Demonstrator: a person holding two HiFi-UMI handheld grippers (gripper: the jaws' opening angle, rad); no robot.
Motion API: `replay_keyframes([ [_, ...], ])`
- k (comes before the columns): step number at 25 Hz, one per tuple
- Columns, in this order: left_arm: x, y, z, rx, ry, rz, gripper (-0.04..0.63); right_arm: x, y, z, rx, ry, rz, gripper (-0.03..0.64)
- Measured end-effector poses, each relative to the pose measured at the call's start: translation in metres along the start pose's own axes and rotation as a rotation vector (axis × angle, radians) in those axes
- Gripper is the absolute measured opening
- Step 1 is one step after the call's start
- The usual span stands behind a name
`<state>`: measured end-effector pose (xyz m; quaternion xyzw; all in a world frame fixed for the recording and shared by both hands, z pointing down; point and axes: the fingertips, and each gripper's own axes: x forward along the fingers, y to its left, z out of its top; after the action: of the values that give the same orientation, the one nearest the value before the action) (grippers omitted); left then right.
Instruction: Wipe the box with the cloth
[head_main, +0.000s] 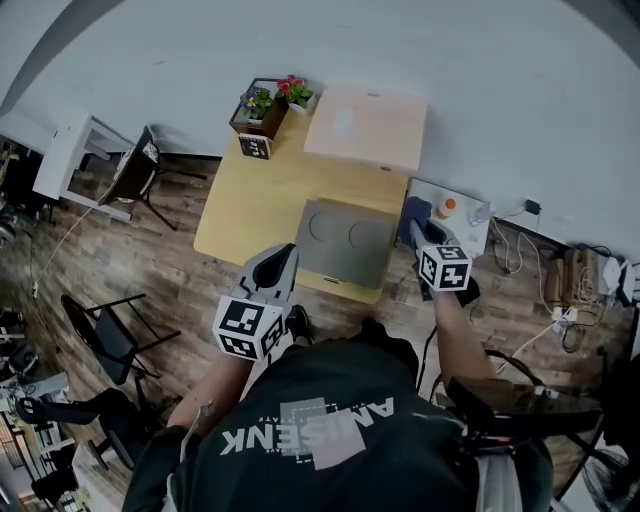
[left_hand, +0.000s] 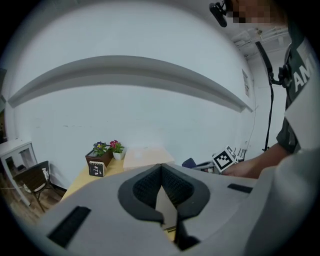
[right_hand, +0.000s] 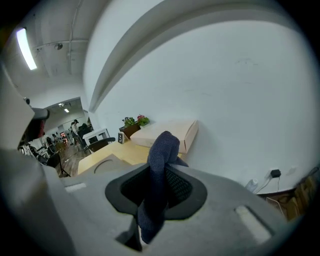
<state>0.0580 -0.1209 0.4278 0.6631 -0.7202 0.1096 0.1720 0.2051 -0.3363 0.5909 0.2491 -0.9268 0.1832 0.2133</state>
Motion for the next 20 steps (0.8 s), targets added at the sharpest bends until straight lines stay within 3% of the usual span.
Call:
replay_keyframes([
  [10,0.012,0.016,-0.015,-0.033,0.047,0.013,0.0,0.044,-0.001,-0.047,0.031,0.118,0.016,0.071],
  [14,0.012,0.014,-0.018,-0.037,0.058,-0.029,0.0,0.049,0.009,-0.056,0.036,0.142,0.061,0.071],
  [20,0.012,0.018,-0.021,0.012,0.096,-0.072,0.0,0.046,0.02,-0.064,0.205,0.112,0.132,0.071],
])
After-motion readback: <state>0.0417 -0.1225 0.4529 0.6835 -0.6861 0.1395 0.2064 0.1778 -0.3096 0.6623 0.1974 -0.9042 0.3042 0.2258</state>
